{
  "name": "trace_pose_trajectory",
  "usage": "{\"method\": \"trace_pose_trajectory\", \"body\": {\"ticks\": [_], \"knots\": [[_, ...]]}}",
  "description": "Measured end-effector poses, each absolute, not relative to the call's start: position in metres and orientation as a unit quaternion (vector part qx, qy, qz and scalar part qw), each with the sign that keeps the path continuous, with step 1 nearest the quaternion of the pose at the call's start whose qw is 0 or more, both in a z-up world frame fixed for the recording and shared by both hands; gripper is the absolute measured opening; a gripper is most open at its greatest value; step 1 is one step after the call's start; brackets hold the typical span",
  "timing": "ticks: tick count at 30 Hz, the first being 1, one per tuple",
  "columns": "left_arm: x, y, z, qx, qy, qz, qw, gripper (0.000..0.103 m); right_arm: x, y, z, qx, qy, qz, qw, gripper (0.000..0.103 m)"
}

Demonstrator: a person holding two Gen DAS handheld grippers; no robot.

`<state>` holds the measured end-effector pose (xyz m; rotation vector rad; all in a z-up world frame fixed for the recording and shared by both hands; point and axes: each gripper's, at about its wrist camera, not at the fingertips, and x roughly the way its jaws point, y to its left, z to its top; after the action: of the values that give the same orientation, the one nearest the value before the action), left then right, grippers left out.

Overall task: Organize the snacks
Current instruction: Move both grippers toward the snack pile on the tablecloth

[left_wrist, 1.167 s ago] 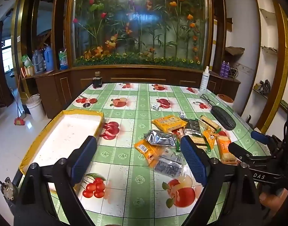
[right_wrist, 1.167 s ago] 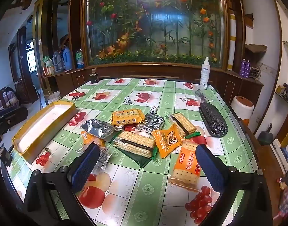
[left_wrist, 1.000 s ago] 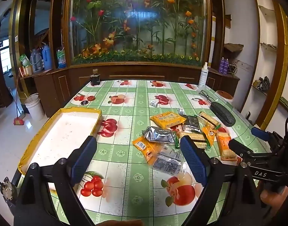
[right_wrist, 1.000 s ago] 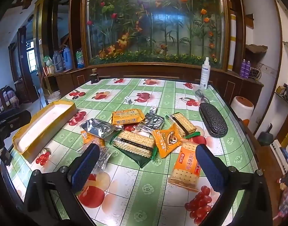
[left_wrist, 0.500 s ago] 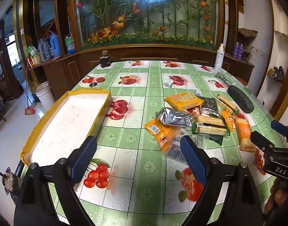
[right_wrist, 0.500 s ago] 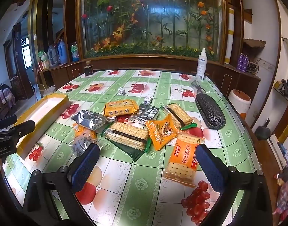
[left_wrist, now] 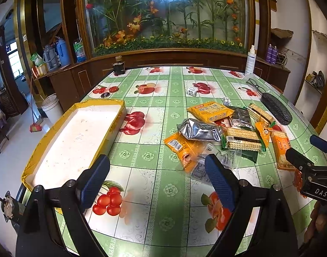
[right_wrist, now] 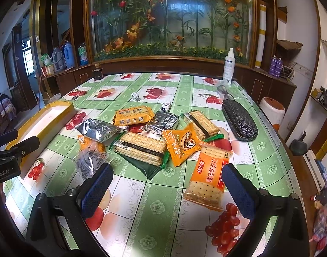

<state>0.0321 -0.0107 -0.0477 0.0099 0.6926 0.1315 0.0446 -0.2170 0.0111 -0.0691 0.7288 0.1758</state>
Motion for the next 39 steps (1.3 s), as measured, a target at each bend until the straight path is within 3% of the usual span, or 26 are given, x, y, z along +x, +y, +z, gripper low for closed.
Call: {"method": "trace_pose_trajectory", "body": {"ticks": [13,39], "knots": [[0.03,-0.013,-0.051,-0.003,0.345,0.047,0.938,0.091,0.04,-0.203,0.023,-0.133,0.321,-0.017,0.938,0.103],[0.03,-0.016,-0.056,-0.004,0.357,0.034,0.934,0.091,0.039,-0.203,0.02,-0.161,0.323,-0.045,0.932,0.103]]}}
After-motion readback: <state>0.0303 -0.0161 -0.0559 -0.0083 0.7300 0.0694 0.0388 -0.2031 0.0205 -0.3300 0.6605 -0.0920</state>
